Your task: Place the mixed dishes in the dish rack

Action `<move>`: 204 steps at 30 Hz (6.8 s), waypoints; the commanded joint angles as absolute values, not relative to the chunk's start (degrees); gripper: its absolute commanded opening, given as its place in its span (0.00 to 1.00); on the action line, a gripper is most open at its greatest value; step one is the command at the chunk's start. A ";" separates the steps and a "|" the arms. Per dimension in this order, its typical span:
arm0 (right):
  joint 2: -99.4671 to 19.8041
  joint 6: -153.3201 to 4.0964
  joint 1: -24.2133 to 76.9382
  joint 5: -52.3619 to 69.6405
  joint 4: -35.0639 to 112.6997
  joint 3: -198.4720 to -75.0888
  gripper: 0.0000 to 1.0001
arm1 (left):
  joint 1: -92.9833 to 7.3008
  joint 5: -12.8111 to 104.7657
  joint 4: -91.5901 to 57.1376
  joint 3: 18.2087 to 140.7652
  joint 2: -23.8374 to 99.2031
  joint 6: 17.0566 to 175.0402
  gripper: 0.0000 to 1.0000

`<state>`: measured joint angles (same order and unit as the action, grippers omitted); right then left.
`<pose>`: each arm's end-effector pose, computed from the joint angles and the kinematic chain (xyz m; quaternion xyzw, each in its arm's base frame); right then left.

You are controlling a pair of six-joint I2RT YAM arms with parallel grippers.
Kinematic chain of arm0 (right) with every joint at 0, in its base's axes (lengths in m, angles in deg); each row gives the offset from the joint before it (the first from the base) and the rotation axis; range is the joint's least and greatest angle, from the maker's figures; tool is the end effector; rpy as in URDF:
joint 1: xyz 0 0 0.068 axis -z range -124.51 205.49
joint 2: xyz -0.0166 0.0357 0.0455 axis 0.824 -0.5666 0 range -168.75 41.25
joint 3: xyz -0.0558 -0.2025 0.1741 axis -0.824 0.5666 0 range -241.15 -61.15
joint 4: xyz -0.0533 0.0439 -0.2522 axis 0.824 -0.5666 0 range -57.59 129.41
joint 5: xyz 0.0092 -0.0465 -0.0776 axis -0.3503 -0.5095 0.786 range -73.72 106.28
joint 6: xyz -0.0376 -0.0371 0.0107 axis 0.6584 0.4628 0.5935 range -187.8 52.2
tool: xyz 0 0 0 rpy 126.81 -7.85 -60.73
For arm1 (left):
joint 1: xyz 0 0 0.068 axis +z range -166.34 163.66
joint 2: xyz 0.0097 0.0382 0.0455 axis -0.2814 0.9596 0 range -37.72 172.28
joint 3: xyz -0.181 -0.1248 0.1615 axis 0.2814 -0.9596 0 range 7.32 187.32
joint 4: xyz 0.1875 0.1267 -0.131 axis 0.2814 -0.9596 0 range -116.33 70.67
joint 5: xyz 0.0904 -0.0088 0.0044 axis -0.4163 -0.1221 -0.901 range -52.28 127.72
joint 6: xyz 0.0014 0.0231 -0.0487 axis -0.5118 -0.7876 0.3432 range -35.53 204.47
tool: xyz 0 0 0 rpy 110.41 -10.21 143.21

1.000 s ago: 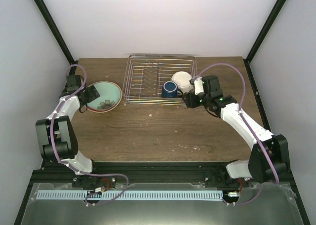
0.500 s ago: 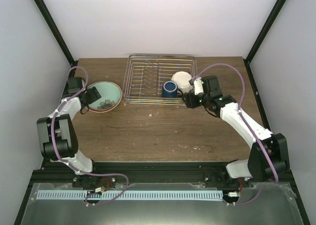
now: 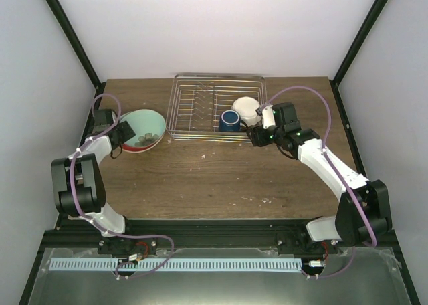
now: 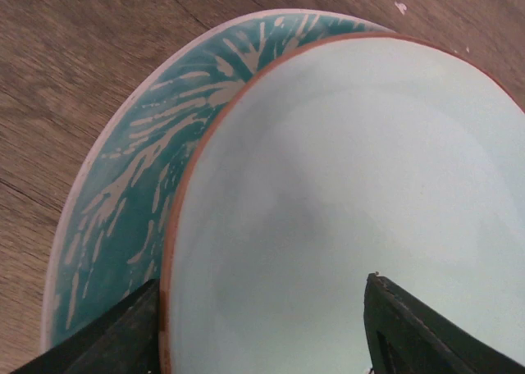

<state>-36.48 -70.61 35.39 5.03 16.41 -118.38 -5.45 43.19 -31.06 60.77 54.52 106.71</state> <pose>0.2732 0.1074 0.2669 -0.1756 0.8982 0.1663 0.3671 0.3233 0.0588 0.1860 -0.2526 0.9057 -0.0781 0.3313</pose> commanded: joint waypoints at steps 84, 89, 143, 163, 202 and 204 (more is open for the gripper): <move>-39.00 -69.70 34.96 -0.05 18.29 -118.54 0.66 | 12.44 85.67 8.29 37.48 34.62 134.60 0.00; -39.25 -70.52 35.00 -12.35 21.07 -120.02 0.66 | 12.31 87.70 6.24 34.97 29.16 133.63 0.00; -67.30 -81.08 24.73 -40.80 38.77 -135.46 0.18 | -21.17 70.46 -4.78 28.41 13.95 129.88 0.00; -65.45 -71.29 24.81 -31.92 27.06 -143.56 0.01 | -21.24 67.92 -11.59 31.77 11.96 126.80 0.72; -75.06 -56.85 42.05 -42.44 76.00 -160.45 0.01 | -18.55 54.57 -19.03 37.44 23.65 115.15 1.00; -77.00 -56.34 42.09 -43.04 79.39 -161.29 0.01 | -17.80 55.01 -17.98 37.04 24.32 115.10 1.00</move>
